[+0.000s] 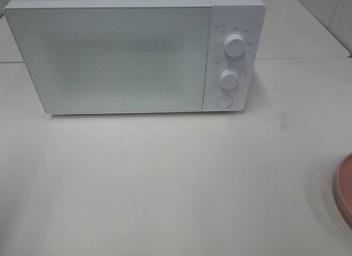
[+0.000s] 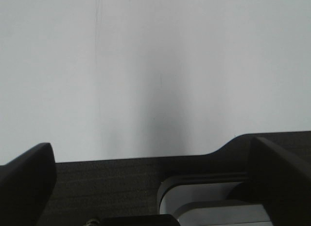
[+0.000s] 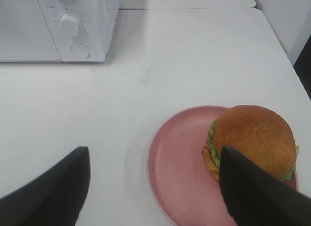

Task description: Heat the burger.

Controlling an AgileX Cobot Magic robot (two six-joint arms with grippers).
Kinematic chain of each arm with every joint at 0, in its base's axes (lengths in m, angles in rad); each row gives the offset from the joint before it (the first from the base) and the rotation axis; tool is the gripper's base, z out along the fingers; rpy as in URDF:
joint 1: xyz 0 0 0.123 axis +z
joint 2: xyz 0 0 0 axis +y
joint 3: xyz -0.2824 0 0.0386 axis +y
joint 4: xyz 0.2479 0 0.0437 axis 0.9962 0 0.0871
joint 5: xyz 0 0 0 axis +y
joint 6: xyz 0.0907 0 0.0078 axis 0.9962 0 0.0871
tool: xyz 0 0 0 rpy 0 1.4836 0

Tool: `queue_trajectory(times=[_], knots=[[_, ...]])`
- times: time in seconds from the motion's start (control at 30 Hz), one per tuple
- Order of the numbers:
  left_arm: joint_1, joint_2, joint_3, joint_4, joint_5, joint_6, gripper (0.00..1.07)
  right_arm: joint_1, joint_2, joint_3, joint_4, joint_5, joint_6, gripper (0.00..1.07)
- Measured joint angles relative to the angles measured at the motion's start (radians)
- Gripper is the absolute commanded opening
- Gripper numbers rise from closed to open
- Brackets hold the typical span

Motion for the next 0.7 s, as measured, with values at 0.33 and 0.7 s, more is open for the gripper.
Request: queue_trajectory(times=[0.33,0.7], knots=[[0.000,-0.259,0.041,0.017,-0.037,0.006,1.00,0.000,0.000,0.000,0.000,0.000,0.000,0.73],[0.000,-0.435,0.043,0.024,-0.042,0.006,1.00,0.000,0.000,0.000,0.000,0.000,0.000,0.73]])
